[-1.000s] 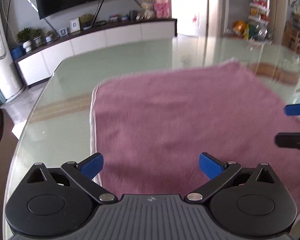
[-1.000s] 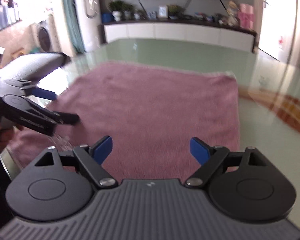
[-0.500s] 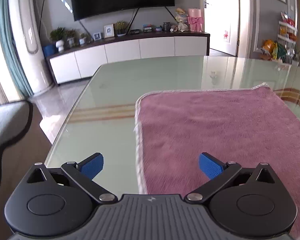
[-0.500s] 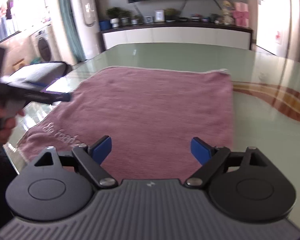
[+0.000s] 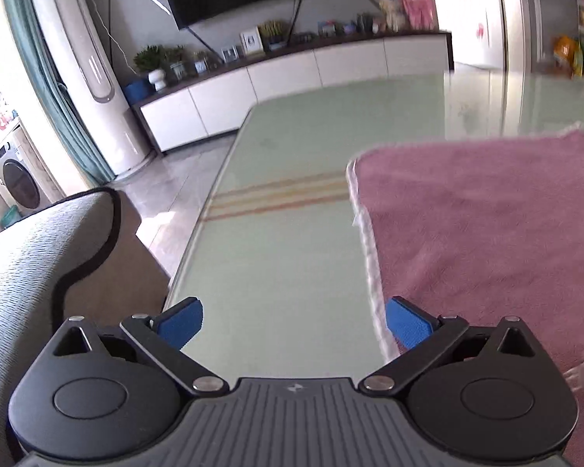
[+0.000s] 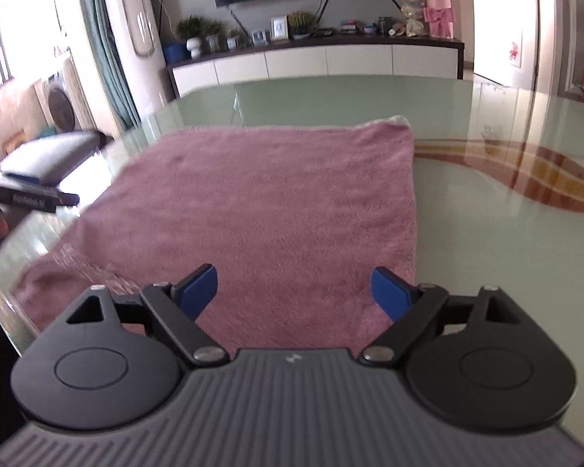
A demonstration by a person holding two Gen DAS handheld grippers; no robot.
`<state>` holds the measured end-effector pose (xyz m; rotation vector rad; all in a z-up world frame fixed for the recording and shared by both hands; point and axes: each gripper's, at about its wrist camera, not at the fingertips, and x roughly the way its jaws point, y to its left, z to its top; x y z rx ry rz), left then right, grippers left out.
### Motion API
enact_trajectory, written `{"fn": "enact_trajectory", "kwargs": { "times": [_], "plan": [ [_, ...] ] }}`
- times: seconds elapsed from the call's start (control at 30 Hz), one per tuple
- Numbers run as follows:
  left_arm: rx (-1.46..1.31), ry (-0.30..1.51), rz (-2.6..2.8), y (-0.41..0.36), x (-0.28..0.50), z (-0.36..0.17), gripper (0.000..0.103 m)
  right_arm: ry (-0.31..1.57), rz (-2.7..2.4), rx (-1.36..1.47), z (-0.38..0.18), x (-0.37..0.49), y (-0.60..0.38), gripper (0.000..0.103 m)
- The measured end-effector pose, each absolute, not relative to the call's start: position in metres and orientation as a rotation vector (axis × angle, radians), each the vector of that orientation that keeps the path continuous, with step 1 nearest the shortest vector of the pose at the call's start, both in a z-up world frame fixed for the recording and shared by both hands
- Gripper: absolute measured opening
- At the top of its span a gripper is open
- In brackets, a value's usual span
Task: Fold towel
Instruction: 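Move both open grippers around the folded towel toward its long edge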
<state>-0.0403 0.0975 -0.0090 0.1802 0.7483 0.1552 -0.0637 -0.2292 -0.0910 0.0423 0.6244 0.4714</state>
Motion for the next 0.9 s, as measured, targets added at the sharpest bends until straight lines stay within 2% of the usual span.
{"fn": "enact_trajectory", "kwargs": {
  "times": [0.23,0.43,0.6,0.73,0.9],
  "plan": [
    [0.291,0.78,0.052,0.076,-0.057,-0.029,0.103,0.681,0.458,-0.01,-0.098,-0.07,-0.227,0.091],
    [0.276,0.808,0.166,0.105,-0.07,-0.018,0.101,0.653,0.396,-0.035,-0.094,-0.082,-0.237,0.09],
    [0.186,0.807,0.061,0.103,-0.099,-0.002,0.102,0.635,0.481,-0.044,-0.088,-0.106,-0.227,0.09],
    [0.173,0.845,0.007,0.09,-0.11,-0.012,0.102,0.653,0.414,-0.173,-0.103,-0.118,-0.211,0.09],
    [0.131,0.898,0.081,0.109,-0.109,-0.025,0.103,0.676,0.343,-0.163,-0.109,-0.119,-0.225,0.094]
  ]
}}
